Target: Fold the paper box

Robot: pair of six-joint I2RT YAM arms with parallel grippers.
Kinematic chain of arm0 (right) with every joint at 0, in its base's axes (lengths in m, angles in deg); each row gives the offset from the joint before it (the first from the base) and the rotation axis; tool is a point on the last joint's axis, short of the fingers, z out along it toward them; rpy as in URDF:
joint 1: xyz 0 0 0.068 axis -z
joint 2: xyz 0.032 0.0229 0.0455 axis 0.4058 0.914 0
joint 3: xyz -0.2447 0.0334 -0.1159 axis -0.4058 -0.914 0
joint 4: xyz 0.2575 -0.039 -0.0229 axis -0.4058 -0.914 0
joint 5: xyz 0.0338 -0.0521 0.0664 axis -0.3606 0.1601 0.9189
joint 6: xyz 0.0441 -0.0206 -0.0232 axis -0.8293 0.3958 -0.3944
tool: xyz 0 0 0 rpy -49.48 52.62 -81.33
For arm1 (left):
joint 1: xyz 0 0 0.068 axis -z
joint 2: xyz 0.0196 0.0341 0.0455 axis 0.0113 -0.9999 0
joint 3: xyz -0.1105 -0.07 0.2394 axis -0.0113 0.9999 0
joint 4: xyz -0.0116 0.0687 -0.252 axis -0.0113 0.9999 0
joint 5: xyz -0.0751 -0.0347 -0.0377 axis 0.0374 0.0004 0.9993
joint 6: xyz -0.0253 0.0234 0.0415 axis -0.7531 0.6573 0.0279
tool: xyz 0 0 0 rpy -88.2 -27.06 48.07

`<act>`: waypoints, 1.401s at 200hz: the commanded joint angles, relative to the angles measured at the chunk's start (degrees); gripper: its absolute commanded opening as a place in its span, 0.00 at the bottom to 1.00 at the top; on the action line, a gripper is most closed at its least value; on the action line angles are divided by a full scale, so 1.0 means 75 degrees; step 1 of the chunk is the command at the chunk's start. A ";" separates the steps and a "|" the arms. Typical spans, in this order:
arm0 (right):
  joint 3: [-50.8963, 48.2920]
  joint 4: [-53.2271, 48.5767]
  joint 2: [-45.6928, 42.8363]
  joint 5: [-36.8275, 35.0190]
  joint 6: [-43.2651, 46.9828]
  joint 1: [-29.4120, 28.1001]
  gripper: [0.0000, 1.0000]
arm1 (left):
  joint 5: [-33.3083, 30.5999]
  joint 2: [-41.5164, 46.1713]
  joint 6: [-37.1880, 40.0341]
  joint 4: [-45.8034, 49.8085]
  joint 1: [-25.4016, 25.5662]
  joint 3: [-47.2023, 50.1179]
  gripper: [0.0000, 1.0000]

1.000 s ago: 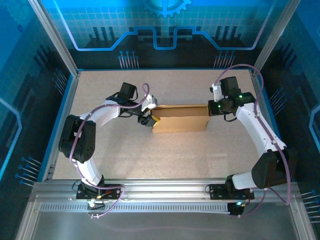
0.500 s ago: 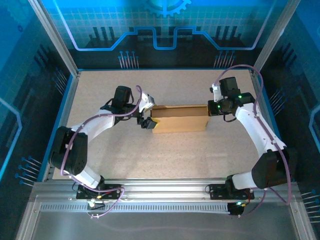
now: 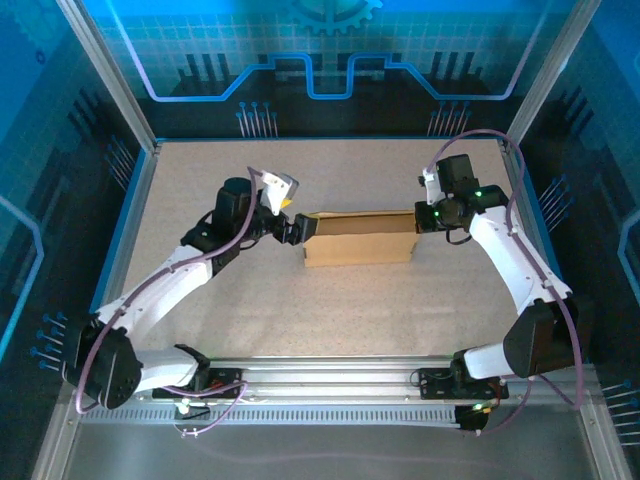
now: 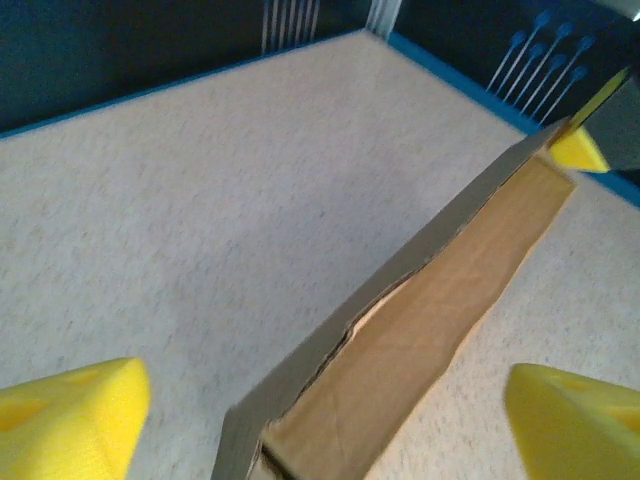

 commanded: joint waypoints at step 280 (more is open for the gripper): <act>0.0098 -0.0821 0.0325 0.0288 0.0035 0.0059 0.00 | -0.2113 -0.1980 -0.0398 0.3686 0.0454 -0.2507 0.19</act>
